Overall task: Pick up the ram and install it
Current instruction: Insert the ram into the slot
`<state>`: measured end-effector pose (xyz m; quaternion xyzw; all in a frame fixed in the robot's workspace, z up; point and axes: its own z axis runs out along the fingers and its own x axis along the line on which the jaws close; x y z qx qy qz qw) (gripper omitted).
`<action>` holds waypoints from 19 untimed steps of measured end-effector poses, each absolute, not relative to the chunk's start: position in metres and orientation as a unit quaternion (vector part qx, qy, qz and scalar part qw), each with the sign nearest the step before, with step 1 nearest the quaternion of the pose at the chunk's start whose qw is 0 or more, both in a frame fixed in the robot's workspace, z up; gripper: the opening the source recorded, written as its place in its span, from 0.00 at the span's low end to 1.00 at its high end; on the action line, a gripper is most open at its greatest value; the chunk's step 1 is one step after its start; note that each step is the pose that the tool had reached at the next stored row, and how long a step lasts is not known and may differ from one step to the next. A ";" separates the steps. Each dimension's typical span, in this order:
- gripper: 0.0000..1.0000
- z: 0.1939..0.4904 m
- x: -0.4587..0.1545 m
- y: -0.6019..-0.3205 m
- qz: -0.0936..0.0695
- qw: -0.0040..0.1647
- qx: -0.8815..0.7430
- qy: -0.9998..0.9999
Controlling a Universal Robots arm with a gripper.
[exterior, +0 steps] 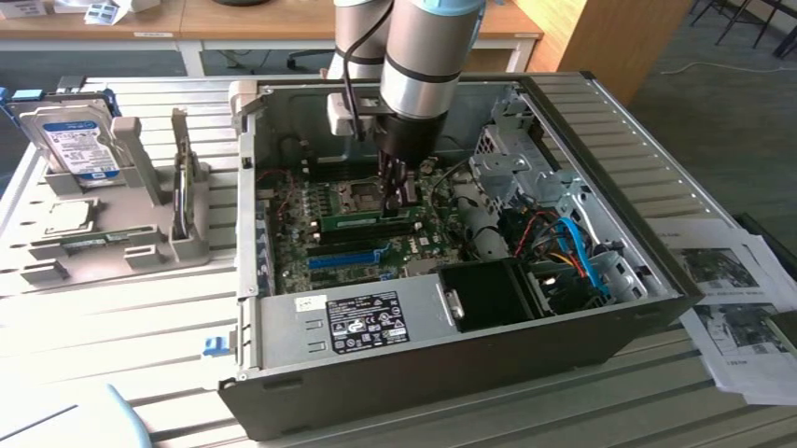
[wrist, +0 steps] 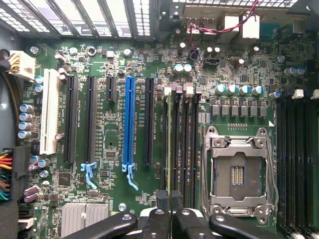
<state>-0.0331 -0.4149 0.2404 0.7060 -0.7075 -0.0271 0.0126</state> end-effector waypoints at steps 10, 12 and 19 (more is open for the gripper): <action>0.11 0.239 -0.033 -0.415 -0.027 0.012 0.701 -0.712; 0.11 0.238 -0.033 -0.415 -0.027 0.012 0.701 -0.712; 0.11 0.236 -0.033 -0.415 -0.027 0.012 0.701 -0.712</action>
